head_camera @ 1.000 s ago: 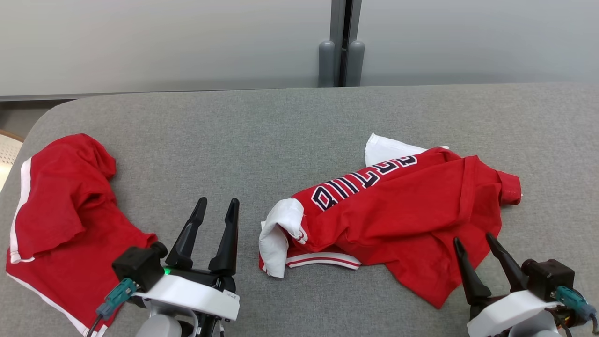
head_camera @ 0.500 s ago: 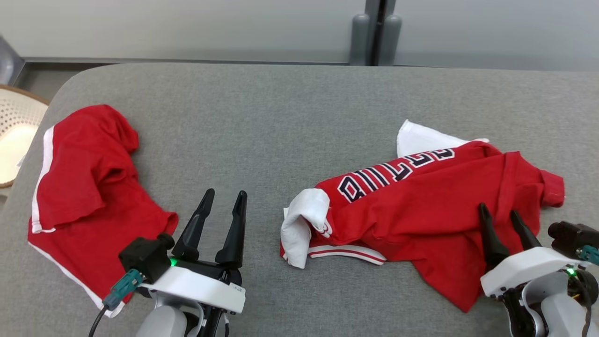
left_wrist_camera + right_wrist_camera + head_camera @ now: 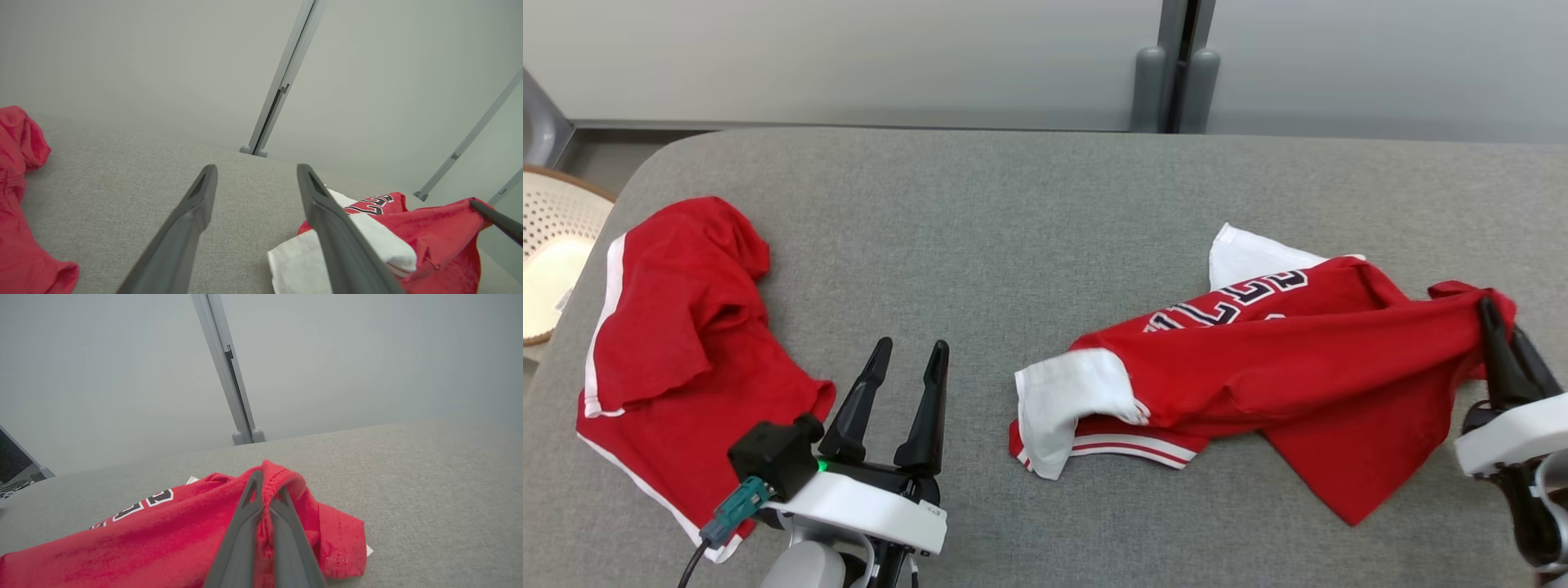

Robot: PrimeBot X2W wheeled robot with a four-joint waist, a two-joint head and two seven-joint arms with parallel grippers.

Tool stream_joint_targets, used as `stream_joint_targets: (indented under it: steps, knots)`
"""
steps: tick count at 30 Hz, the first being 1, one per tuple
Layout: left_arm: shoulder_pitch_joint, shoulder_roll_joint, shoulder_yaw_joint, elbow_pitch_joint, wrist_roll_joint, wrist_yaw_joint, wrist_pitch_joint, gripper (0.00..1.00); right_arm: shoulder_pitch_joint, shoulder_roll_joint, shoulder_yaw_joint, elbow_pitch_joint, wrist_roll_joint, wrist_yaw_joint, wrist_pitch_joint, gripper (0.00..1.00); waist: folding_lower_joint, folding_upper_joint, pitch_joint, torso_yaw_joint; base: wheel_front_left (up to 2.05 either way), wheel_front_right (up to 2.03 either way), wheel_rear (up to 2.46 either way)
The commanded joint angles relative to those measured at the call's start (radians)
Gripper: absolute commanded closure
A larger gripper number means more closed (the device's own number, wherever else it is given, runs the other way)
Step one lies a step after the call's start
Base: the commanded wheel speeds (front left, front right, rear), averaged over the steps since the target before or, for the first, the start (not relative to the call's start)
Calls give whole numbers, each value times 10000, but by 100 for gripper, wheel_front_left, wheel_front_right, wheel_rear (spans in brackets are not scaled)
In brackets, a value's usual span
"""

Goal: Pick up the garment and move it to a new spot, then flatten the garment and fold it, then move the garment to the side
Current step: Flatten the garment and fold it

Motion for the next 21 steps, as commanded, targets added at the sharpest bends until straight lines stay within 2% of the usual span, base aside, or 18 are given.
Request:
stream_joint_targets:
  steps: [1, 9, 13, 15, 16, 19, 20, 21]
  knots:
    - [36, 38, 38, 10, 35, -9, -1, 0, 121, -83, -41, -67, 78, -3, 81, 100, 0, 0, -117, -108, 0, 0, 0]
    - [332, 37, 30, -6, -80, -9, -1, 0, 1232, -1382, -209, -2349, 741, -3, 2621, 100, 0, 0, -569, -378, 0, 0, 0]
    - [415, 37, 59, -43, -104, -9, -1, 0, 1378, -1493, -307, -2676, 487, -2, 3350, 100, 0, 0, -569, -487, 0, 0, 0]
    - [369, 38, 28, -44, -86, -9, -1, 0, 1032, -1261, -198, -2365, 538, -2, 3437, 82, 0, 0, -505, -530, 0, 0, 0]
    - [317, 38, 2, -48, -72, -9, -1, 0, 829, -1210, -117, -2138, 566, -2, 3452, 100, 0, 0, -451, -541, 0, 0, 0]
    - [57, 37, -93, -72, -38, -9, 0, 0, 65, -1186, -20, -1206, 233, -5, 3266, 100, 0, 0, -219, -483, 0, 0, 0]
    - [-20, 38, -119, -78, -33, -9, -2, 0, -231, -1059, -129, -793, 114, -3, 3170, 13, 0, 0, -144, -447, 0, 0, 0]
    - [-77, 41, -136, -89, -28, -9, 0, 0, -496, -989, -155, -438, -104, -3, 2998, 0, 0, 0, -76, -403, 0, 0, 0]
